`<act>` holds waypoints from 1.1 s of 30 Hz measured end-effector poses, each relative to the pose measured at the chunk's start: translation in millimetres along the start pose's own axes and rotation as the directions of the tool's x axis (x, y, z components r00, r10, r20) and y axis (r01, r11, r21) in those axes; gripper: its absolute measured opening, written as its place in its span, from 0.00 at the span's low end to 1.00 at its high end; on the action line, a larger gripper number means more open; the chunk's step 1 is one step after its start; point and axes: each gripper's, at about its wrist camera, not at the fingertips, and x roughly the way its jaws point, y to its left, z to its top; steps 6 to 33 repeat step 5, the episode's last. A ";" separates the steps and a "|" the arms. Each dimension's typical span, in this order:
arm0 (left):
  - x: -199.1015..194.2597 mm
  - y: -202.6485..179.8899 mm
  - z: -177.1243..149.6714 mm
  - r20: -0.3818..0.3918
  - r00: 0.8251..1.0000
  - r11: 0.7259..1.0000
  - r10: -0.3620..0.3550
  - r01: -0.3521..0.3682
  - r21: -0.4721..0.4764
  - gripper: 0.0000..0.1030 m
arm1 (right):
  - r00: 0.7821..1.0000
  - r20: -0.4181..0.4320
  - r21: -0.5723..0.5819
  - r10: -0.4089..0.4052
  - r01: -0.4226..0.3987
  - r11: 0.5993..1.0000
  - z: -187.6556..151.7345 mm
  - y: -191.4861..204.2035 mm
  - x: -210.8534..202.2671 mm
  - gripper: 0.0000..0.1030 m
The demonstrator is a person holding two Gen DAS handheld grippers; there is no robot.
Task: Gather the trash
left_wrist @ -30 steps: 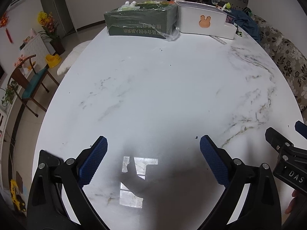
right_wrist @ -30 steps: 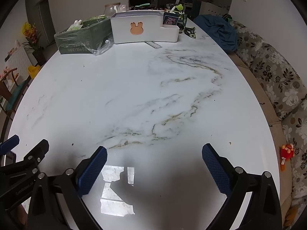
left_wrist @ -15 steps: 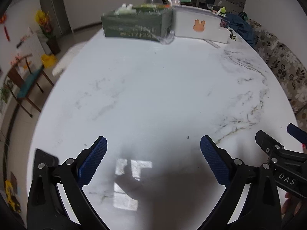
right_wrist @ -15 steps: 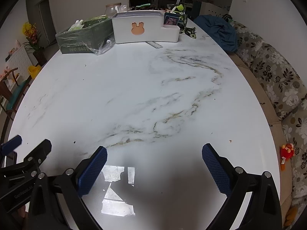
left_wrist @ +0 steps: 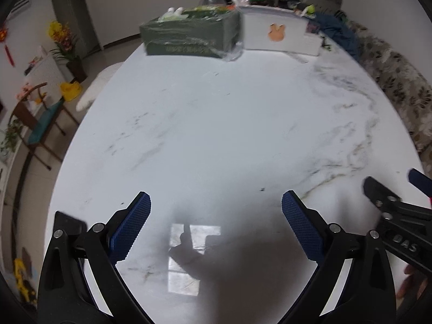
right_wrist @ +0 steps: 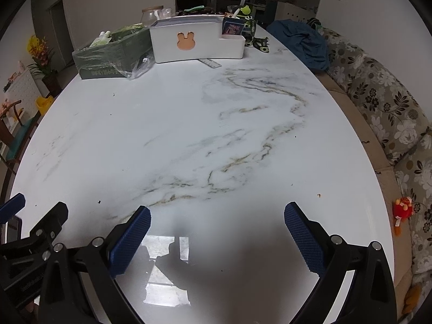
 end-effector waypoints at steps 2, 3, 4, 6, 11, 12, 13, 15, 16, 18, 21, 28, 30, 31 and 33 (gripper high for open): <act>1.4 1.8 -0.9 0.006 0.999 0.999 0.034 -0.034 0.004 0.92 | 1.000 0.000 0.002 -0.001 0.001 1.000 -0.4 -0.9 0.5 0.95; 2.1 3.0 -1.6 0.005 0.999 0.999 0.038 -0.038 0.005 0.92 | 1.000 -0.002 0.003 -0.001 0.001 1.000 -0.6 -1.4 1.0 0.95; 2.9 4.1 -2.2 0.001 0.999 0.999 0.034 -0.034 0.004 0.92 | 1.000 -0.002 0.004 0.000 0.000 1.000 -0.9 -1.7 1.4 0.95; 4.0 4.9 -3.0 -0.004 1.000 1.000 0.030 -0.030 0.005 0.92 | 1.000 -0.002 0.004 0.000 0.000 1.000 -0.8 -1.9 1.8 0.95; 4.0 4.9 -3.0 -0.004 1.000 1.000 0.030 -0.030 0.005 0.92 | 1.000 -0.002 0.004 0.000 0.000 1.000 -0.8 -1.9 1.8 0.95; 4.0 4.9 -3.0 -0.004 1.000 1.000 0.030 -0.030 0.005 0.92 | 1.000 -0.002 0.004 0.000 0.000 1.000 -0.8 -1.9 1.8 0.95; 4.0 4.9 -3.0 -0.004 1.000 1.000 0.030 -0.030 0.005 0.92 | 1.000 -0.002 0.004 0.000 0.000 1.000 -0.8 -1.9 1.8 0.95; 4.0 4.9 -3.0 -0.004 1.000 1.000 0.030 -0.030 0.005 0.92 | 1.000 -0.002 0.004 0.000 0.000 1.000 -0.8 -1.9 1.8 0.95; 4.0 4.9 -3.0 -0.004 1.000 1.000 0.030 -0.030 0.005 0.92 | 1.000 -0.002 0.004 0.000 0.000 1.000 -0.8 -1.9 1.8 0.95; 4.0 4.9 -3.0 -0.004 1.000 1.000 0.030 -0.030 0.005 0.92 | 1.000 -0.002 0.004 0.000 0.000 1.000 -0.8 -1.9 1.8 0.95; 4.0 4.9 -3.0 -0.004 1.000 1.000 0.030 -0.030 0.005 0.92 | 1.000 -0.002 0.004 0.000 0.000 1.000 -0.8 -1.9 1.8 0.95; 4.0 4.9 -3.0 -0.004 1.000 1.000 0.030 -0.030 0.005 0.92 | 1.000 -0.002 0.004 0.000 0.000 1.000 -0.8 -1.9 1.8 0.95; 4.0 4.9 -3.0 -0.004 1.000 1.000 0.030 -0.030 0.005 0.92 | 1.000 -0.002 0.004 0.000 0.000 1.000 -0.8 -1.9 1.8 0.95; 4.0 4.9 -3.0 -0.004 1.000 1.000 0.030 -0.030 0.005 0.92 | 1.000 -0.002 0.004 0.000 0.000 1.000 -0.8 -1.9 1.8 0.95; 4.0 4.9 -3.0 -0.004 1.000 1.000 0.030 -0.030 0.005 0.92 | 1.000 -0.002 0.004 0.000 0.000 1.000 -0.8 -1.9 1.8 0.95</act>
